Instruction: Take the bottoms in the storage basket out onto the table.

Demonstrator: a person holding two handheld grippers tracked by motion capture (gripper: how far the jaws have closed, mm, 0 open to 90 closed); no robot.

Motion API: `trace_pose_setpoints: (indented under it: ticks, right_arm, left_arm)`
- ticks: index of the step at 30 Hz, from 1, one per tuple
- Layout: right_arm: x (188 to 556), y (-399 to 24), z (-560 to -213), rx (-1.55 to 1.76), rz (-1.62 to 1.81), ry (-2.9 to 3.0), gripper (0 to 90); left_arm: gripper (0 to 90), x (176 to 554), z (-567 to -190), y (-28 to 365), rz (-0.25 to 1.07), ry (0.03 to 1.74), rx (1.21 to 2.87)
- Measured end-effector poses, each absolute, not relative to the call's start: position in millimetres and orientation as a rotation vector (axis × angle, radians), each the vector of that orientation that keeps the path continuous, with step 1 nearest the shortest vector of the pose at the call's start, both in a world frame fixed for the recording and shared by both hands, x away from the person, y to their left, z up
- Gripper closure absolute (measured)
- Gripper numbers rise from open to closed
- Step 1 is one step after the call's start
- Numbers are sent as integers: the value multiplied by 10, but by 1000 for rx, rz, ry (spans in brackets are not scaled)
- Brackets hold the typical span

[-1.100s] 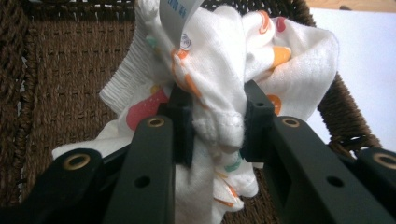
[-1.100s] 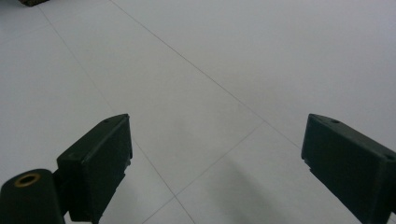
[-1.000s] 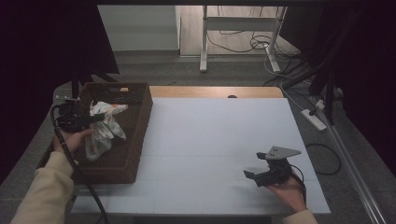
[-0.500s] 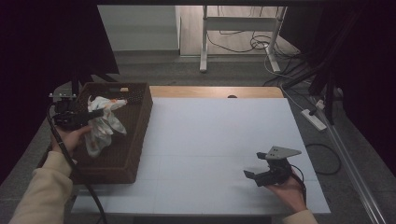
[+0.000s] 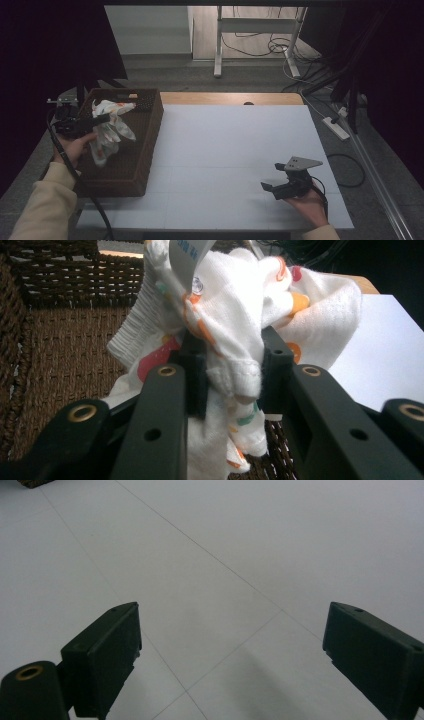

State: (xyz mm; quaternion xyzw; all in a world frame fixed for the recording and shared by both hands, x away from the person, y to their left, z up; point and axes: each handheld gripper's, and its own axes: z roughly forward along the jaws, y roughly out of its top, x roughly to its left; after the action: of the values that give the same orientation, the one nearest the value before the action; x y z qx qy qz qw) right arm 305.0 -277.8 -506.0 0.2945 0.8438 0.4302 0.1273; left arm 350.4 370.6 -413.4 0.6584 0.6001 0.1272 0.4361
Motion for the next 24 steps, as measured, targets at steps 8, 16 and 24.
trace_pose_setpoints:
  ticks: [8,16,24]
  right_arm:
    - [3051,-2778,-5061,858,1250,2456,91]
    - [3053,-2777,-5063,858,1248,2457,90]
    - [3054,-2780,-5062,859,1248,2455,90]
  left_arm:
    - [711,3475,-4081,3702,322,1474,1617]
    - [711,3447,-4048,3685,322,1458,1605]
    - [711,3427,-4014,3663,327,1443,1599]
